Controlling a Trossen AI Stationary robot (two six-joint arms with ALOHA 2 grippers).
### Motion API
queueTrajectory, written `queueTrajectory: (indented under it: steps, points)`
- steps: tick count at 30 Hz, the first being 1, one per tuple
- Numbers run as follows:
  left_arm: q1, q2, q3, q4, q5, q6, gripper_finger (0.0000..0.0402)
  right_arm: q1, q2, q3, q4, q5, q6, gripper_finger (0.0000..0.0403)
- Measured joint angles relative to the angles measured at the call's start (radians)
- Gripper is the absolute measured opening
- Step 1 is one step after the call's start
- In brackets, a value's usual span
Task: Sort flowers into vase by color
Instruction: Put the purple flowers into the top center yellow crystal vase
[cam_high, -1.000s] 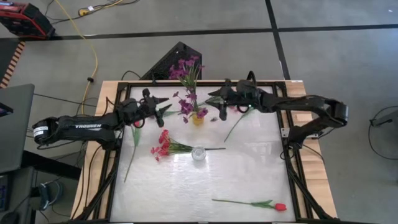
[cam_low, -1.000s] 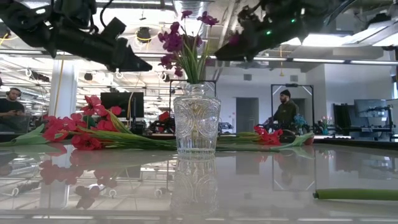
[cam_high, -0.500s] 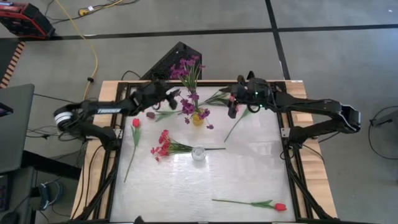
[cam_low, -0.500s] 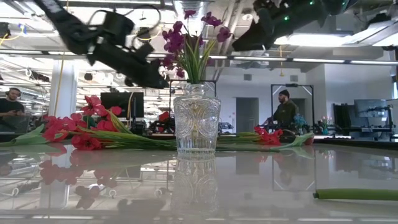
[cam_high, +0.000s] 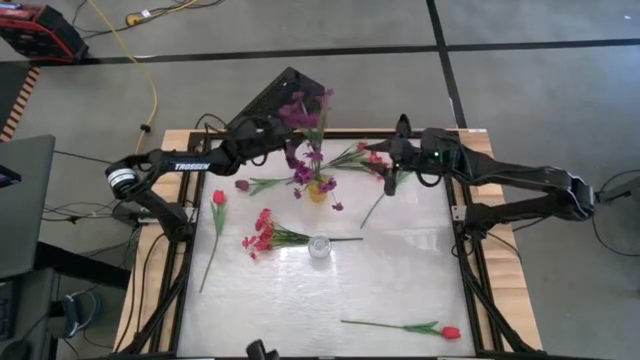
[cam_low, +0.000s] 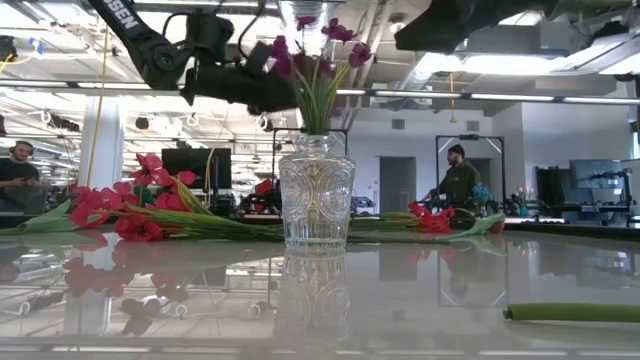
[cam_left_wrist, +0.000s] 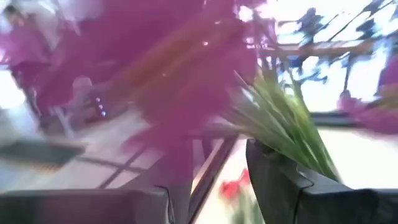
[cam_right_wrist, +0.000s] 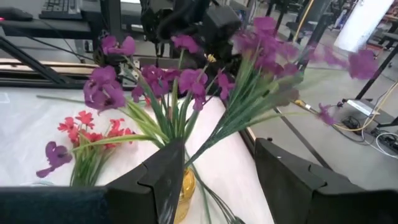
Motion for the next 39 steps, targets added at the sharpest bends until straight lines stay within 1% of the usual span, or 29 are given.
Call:
queueTrajectory:
  steps: [3,6,9,13,16,18,21,23,26,28,30,33,34,37,39]
  points:
    - [-0.001,-0.002,0.000,0.022,0.092,0.020,0.0139,0.000,-0.012,0.000,-0.013,0.000,0.000,0.0221]
    - [-0.003,-0.002,0.000,-0.010,0.207,0.081,0.0139,-0.001,-0.014,0.000,-0.015,0.000,-0.003,0.0221]
    - [-0.006,-0.002,0.000,-0.047,0.242,0.113,0.0139,-0.002,-0.005,0.000,-0.016,0.000,-0.015,0.0221]
    - [-0.003,-0.026,0.000,-0.082,0.200,0.163,0.0139,-0.009,0.020,0.000,-0.020,0.002,-0.014,0.0221]
    - [-0.003,-0.078,-0.001,-0.125,0.195,0.217,0.0139,-0.026,0.066,0.000,-0.008,0.001,-0.011,0.0220]
    - [-0.004,-0.125,-0.001,-0.160,0.196,0.241,0.0139,-0.045,0.109,0.000,0.024,0.002,-0.015,0.0215]
    - [-0.004,-0.205,-0.001,-0.224,0.194,0.248,0.0139,-0.094,0.186,0.000,0.132,0.001,0.011,0.0202]
    - [-0.003,-0.256,-0.001,-0.286,0.188,0.248,0.0139,-0.145,0.249,0.000,0.205,-0.002,0.046,0.0190]
    - [-0.003,-0.326,-0.001,-0.395,0.143,0.248,0.0139,-0.229,0.342,0.000,0.272,-0.047,0.093,0.0167]
    - [-0.003,-0.371,-0.001,-0.465,0.111,0.247,0.0139,-0.272,0.400,0.000,0.314,-0.059,0.120,0.0142]
    - [-0.003,-0.409,-0.001,-0.513,0.078,0.247,0.0139,-0.294,0.458,0.000,0.351,-0.086,0.128,0.0106]
    - [-0.003,-0.451,-0.001,-0.574,0.039,0.241,0.0139,-0.303,0.559,0.000,0.477,-0.139,0.139,0.0033]
    - [-0.003,-0.459,-0.001,-0.587,0.034,0.235,0.0139,-0.303,0.593,0.000,0.544,-0.162,0.138,0.0021]
    - [-0.003,-0.472,-0.001,-0.623,0.029,0.207,0.0139,-0.313,0.681,0.000,0.767,-0.206,0.191,0.0020]
    - [-0.003,-0.474,-0.001,-0.643,0.029,0.198,0.0139,-0.334,0.722,0.000,0.909,-0.271,0.254,0.0020]
